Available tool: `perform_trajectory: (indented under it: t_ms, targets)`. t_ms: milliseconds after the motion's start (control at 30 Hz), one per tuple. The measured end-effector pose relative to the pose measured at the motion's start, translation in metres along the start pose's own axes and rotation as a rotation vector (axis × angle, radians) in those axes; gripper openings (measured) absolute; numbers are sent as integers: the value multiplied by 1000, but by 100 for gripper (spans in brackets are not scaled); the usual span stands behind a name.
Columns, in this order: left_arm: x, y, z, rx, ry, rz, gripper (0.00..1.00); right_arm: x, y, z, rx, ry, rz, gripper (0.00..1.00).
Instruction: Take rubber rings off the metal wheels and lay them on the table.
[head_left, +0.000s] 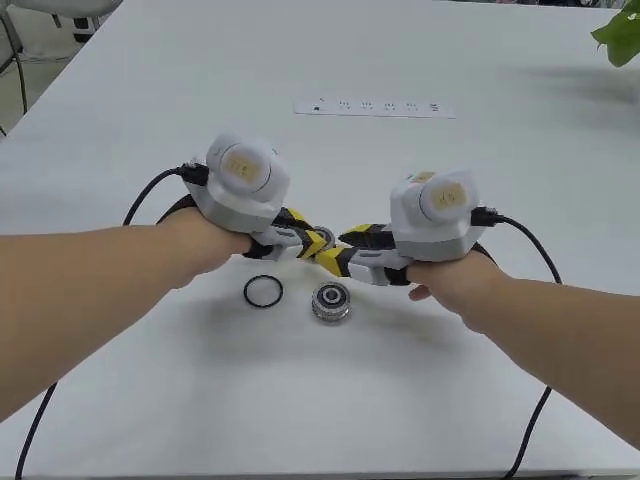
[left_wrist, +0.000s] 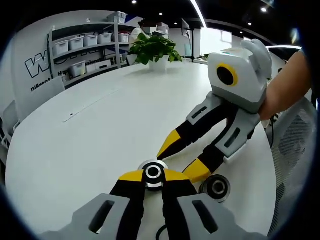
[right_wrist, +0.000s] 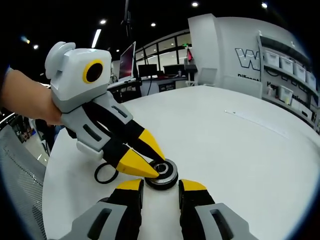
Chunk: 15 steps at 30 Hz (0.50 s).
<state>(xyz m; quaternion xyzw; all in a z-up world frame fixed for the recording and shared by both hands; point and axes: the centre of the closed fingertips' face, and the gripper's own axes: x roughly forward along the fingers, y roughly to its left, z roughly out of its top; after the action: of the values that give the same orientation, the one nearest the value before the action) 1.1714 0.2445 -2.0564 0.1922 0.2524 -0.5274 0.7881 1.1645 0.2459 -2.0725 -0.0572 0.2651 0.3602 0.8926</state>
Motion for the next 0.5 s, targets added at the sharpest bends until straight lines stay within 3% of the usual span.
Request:
perform_trajectory:
  t_ms: [133,500]
  targets:
    - [0,0,0,-5,0,2,7,4,-1,-1,-24,15,-31,24]
    - [2,2,1,-20,-3,6,7,5,-4,-1,-5,15,-33,23]
